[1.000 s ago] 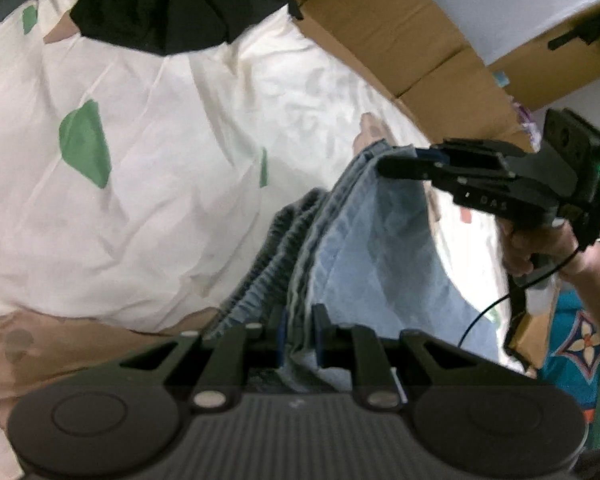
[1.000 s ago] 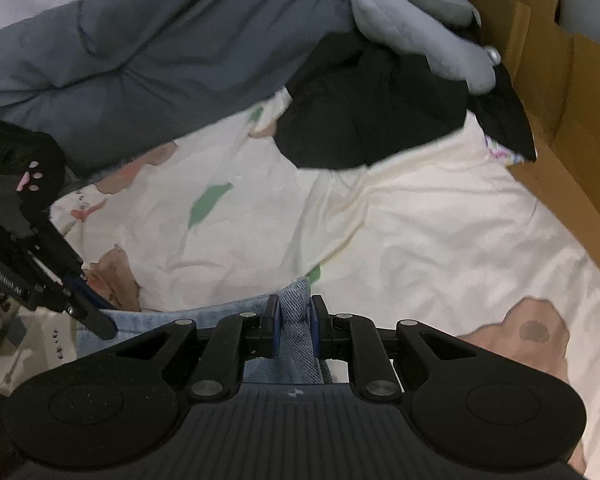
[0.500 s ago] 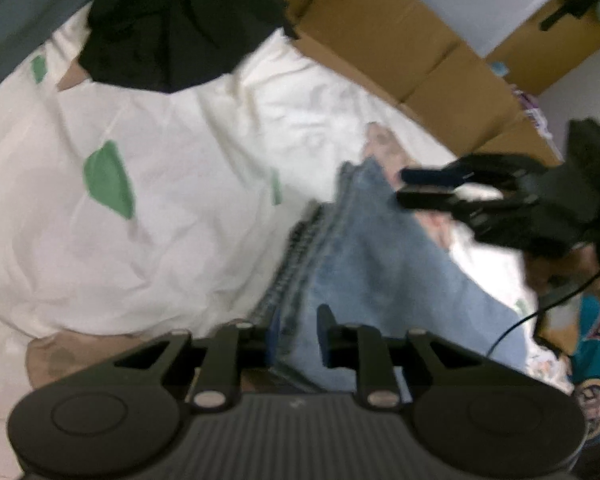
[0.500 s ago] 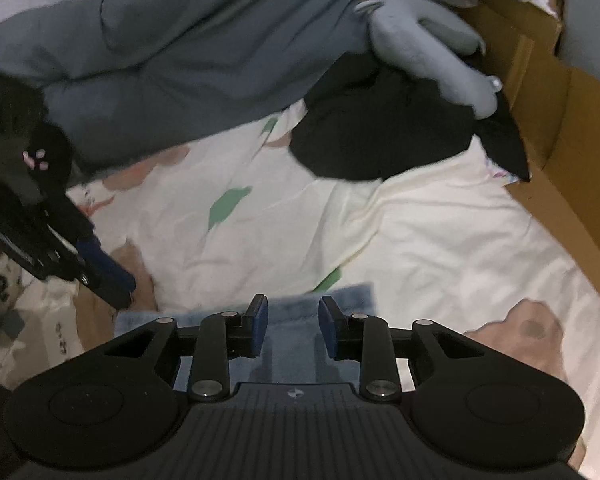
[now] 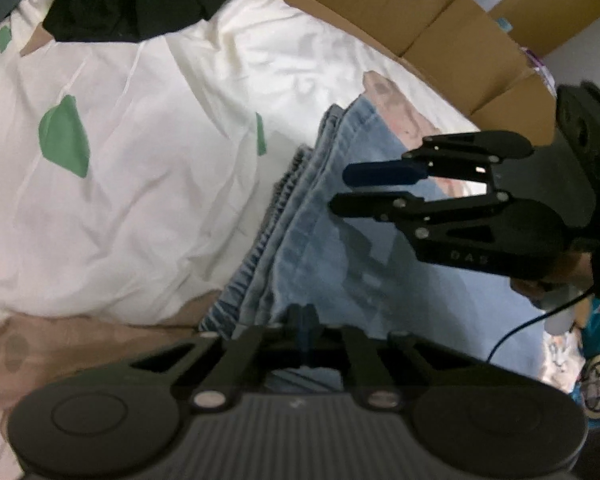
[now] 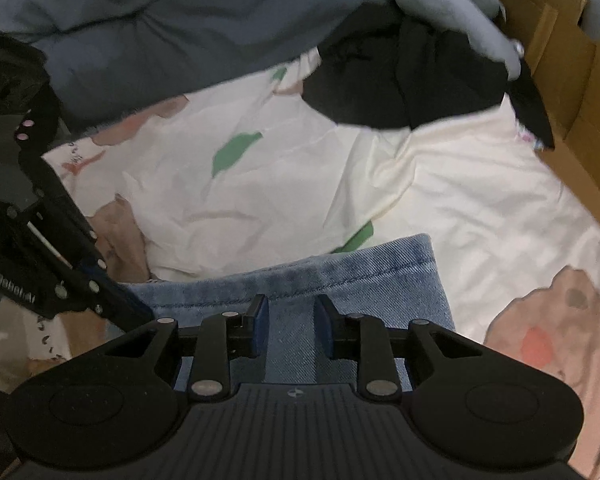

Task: Fold clothes
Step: 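Open both tools and release the folded jeans on the sheet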

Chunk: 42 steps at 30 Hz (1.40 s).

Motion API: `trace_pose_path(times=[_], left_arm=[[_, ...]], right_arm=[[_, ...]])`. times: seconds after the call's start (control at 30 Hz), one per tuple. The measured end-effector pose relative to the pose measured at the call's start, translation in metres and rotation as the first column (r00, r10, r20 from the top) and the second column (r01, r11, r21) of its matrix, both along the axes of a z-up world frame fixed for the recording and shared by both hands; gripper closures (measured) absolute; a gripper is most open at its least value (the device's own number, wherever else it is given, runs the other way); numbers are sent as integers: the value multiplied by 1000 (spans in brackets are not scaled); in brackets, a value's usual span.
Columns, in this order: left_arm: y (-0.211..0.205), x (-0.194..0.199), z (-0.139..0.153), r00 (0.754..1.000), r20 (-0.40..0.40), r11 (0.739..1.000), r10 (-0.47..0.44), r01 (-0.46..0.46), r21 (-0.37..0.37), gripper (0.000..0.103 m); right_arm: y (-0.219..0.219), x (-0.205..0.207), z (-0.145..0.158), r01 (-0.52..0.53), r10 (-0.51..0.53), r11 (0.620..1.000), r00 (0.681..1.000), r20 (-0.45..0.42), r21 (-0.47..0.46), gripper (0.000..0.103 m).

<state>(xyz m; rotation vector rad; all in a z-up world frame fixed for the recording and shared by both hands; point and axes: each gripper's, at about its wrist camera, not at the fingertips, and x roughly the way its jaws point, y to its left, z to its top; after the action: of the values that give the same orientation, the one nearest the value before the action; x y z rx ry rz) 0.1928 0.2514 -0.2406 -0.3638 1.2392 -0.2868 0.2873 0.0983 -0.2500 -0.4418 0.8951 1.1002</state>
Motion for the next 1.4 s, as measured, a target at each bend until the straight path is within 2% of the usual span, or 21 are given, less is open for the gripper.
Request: trace_pose_path(times=[0.2,0.3,0.37,0.47,0.53,0.6,0.7,0.77,0.8,0.83,0.9,0.97,1.13,1.27,1.4], left_arm=[[4,3,-17,1000,7,1000,-11,11,2,100],[8,3,-23,1000,11,1000,-4,4,-16,100],[11,3,-25,1000,11,999,5,-5,-34,100],[10,3,-22,1000,-4,999,21,-22,-37,100],[9,4,-13,999,-5,999,34,-34,-33,100],[10,2,-2,999,19,999,33,-33,-30,100],[10,-4,12,999,40,999,29,-27,-31,99],[9,-9,15,999,46,999,25,-24,-21,96],[6,-10,15,999,46,1000,21,-20,-21,92],[3,-11,16,999,46,1000,11,-10,-17,90],[-6,-11,15,998,59,999,-25,24,22,78],[-14,-8,10,996,66,997,-60,56,58,74],[-18,-8,-1,992,74,992,-99,92,90,76],[-19,-7,-10,986,93,985,-135,123,124,83],[-13,1,-10,995,57,991,-82,75,110,92]], right_arm=[[14,8,-18,18,-19,999,999,-41,-32,74],[16,12,-25,30,-32,999,997,-67,-31,79],[16,17,-28,49,-51,999,994,-95,-24,86],[7,28,-30,99,-96,995,983,-158,9,95],[3,32,-26,126,-120,992,974,-194,17,95],[0,29,-13,106,-101,994,979,-179,17,93],[-13,22,6,104,-101,994,990,-98,21,87],[-21,15,14,107,-107,994,994,-22,6,64],[-25,12,15,109,-109,994,994,2,4,60],[-28,9,15,109,-109,994,994,15,2,56],[-32,6,12,110,-110,994,994,26,-9,56],[-30,3,1,110,-109,993,994,17,-37,55],[-27,5,-23,109,-108,992,994,24,-56,46],[-28,9,-32,125,-125,991,992,3,-45,43],[-24,8,-32,134,-134,989,991,10,-60,42]])
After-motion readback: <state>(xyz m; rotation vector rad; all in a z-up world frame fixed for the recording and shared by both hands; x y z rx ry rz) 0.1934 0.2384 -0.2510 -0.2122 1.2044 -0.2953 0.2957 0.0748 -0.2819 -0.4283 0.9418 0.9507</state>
